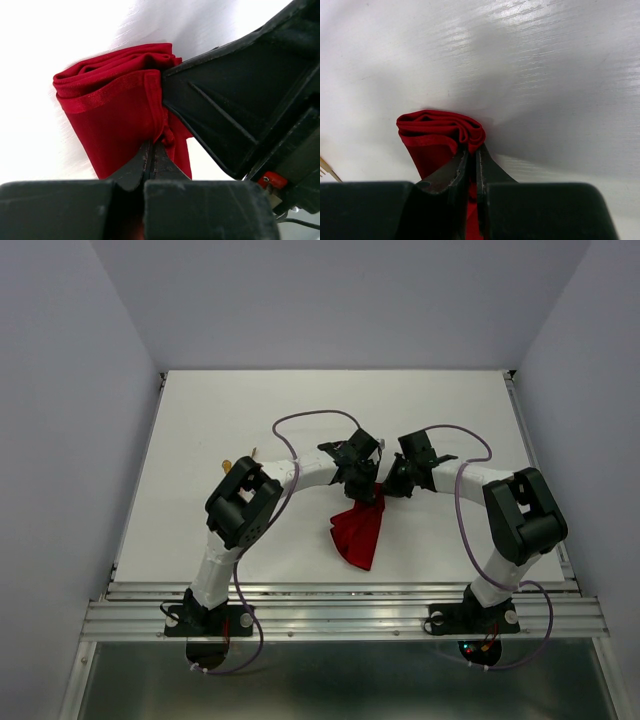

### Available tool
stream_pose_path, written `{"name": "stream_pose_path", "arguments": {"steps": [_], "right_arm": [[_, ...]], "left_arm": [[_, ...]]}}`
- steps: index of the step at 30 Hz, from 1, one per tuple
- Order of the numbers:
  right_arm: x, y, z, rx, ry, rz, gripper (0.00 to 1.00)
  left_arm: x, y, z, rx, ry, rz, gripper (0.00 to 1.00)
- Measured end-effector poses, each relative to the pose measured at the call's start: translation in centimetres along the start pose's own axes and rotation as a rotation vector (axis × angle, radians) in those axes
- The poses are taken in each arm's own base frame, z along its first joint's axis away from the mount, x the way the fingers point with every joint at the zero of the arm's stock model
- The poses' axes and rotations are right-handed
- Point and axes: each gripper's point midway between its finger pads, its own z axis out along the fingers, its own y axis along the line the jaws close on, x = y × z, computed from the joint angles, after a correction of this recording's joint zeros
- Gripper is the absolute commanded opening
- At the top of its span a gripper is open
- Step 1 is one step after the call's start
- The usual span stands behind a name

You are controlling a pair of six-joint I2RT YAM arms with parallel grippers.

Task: Fold the napkin into a case and place the utensils inside
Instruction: Fold the 2/3-rectangle-folded napkin at the center of the board.

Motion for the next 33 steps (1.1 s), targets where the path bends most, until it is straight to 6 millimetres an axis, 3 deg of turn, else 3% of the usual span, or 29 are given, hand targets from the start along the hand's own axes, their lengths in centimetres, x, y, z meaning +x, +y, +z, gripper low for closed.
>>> {"name": "stream_pose_path", "arguments": {"steps": [5, 6, 10, 17, 21, 24, 26, 29, 33], "right_arm": [[0.01, 0.01, -0.06, -0.001, -0.001, 0.006, 0.30], [0.04, -0.02, -0.09, 0.000, -0.001, 0.010, 0.39], [0.02, -0.09, -0.61, -0.003, -0.016, 0.021, 0.52], [0.02, -0.18, -0.95, -0.002, -0.023, 0.026, 0.54], [0.04, -0.21, -0.94, -0.002, -0.022, 0.023, 0.48], [0.13, -0.32, -0.94, 0.002, -0.019, 0.021, 0.35], [0.17, -0.38, -0.90, 0.004, -0.017, 0.019, 0.34], [0.27, -0.52, -0.72, 0.009, -0.013, 0.021, 0.36], [0.14, -0.43, -0.70, 0.006, -0.019, 0.023, 0.52]], "left_arm": [[0.08, 0.02, 0.25, 0.000, 0.003, -0.015, 0.00], [0.08, 0.04, 0.37, 0.001, 0.003, -0.016, 0.00], [0.08, -0.09, 0.59, 0.010, 0.004, -0.020, 0.00], [-0.17, -0.27, 0.63, 0.018, -0.006, -0.018, 0.00], [-0.17, -0.31, 0.63, 0.020, -0.006, -0.017, 0.00], [-0.22, -0.37, 0.63, 0.023, -0.007, -0.016, 0.00], [-0.27, -0.40, 0.64, 0.024, -0.009, -0.016, 0.00], [-0.29, -0.42, 0.64, 0.026, -0.010, -0.015, 0.00], [-0.28, -0.42, 0.64, 0.026, -0.009, -0.015, 0.00]]}}
